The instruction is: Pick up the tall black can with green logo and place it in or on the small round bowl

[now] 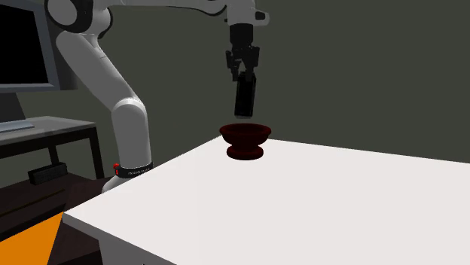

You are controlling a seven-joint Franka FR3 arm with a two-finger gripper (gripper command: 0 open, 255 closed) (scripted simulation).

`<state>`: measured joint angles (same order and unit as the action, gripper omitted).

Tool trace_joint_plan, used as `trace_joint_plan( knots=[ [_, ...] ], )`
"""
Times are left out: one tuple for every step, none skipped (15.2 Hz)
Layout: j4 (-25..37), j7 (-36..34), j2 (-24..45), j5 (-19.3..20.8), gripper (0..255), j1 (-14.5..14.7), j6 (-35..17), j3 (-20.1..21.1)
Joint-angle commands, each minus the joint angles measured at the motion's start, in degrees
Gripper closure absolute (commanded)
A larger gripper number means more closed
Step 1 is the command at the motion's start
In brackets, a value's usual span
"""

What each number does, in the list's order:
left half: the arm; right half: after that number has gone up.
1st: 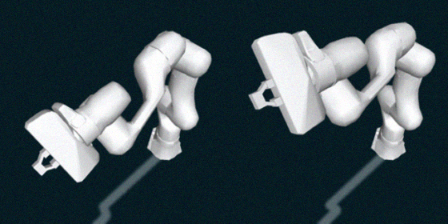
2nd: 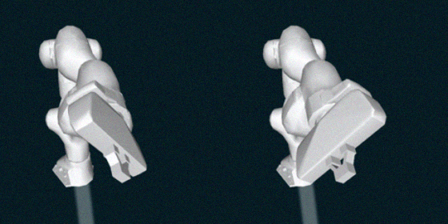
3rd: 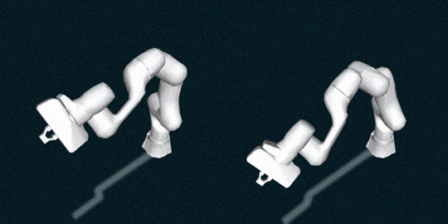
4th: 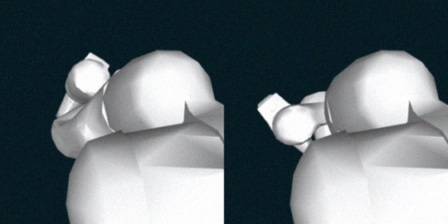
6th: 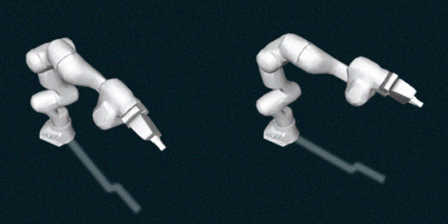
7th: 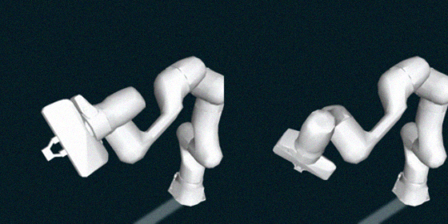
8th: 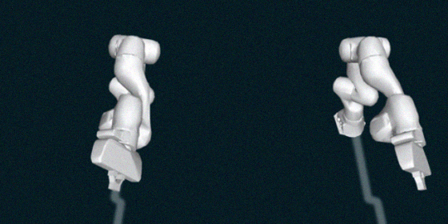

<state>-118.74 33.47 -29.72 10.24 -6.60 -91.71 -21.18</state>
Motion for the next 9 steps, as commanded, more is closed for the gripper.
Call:
trace_joint_plan(
  knots=[
    [-1.7,-0.2,-0.2,0.1,255,0.0,-1.6,-0.1],
    [-2.6,-0.3,-0.3,0.2,255,-0.1,-2.3,-0.1],
    [-3.5,-0.3,-0.5,0.3,255,-0.1,-3.1,-0.2],
    [-4.4,-0.4,-0.6,0.4,255,-0.2,-3.8,-0.3],
    [-5.2,-0.4,-0.7,0.5,255,-0.2,-4.6,-0.4],
    [-6.6,-0.5,-0.9,0.6,255,-0.3,-5.8,-0.5],
    [-6.6,-0.5,-0.9,0.6,255,-0.3,-5.8,-0.5],
    [-6.6,-0.5,-0.9,0.6,255,-0.3,-5.8,-0.5],
    [-6.6,-0.5,-0.9,0.6,255,-0.3,-5.8,-0.5]
  ],
)
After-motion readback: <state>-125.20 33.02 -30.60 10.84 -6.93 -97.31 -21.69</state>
